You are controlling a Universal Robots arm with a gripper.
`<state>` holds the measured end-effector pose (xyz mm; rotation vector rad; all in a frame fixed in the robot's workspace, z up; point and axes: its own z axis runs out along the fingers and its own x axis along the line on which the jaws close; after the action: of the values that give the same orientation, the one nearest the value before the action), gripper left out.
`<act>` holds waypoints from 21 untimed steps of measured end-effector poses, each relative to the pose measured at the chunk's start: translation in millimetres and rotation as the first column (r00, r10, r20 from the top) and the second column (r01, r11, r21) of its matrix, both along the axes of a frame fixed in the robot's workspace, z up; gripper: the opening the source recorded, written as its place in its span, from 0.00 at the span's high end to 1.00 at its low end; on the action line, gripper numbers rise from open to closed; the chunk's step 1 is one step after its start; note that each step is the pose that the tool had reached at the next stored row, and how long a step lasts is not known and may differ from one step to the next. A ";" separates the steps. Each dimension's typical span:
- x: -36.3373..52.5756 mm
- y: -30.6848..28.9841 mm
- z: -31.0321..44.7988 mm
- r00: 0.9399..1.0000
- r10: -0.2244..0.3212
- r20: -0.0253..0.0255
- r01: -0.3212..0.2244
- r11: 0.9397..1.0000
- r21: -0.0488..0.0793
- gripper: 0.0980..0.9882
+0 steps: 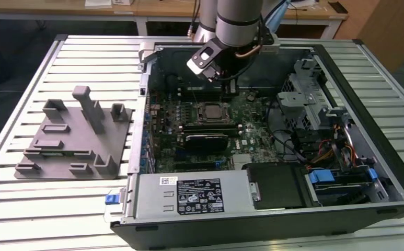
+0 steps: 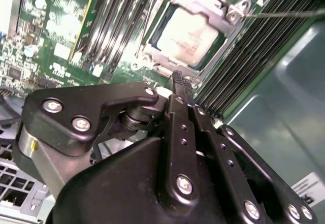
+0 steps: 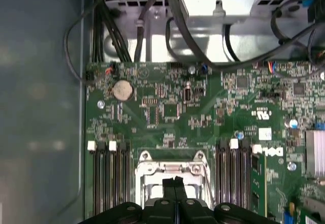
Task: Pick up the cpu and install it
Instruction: 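Close the cpu cover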
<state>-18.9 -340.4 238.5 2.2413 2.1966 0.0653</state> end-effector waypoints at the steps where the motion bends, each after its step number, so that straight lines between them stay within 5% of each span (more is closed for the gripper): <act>1: -1.5 0.0 -0.1 1.000 0.000 0.000 0.000 1.000 0.000 0.99; 21: -22.7 0.0 -18.4 1.000 0.000 0.000 0.000 1.000 0.000 0.99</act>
<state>-41.6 -340.5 220.1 2.2412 2.1966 0.0650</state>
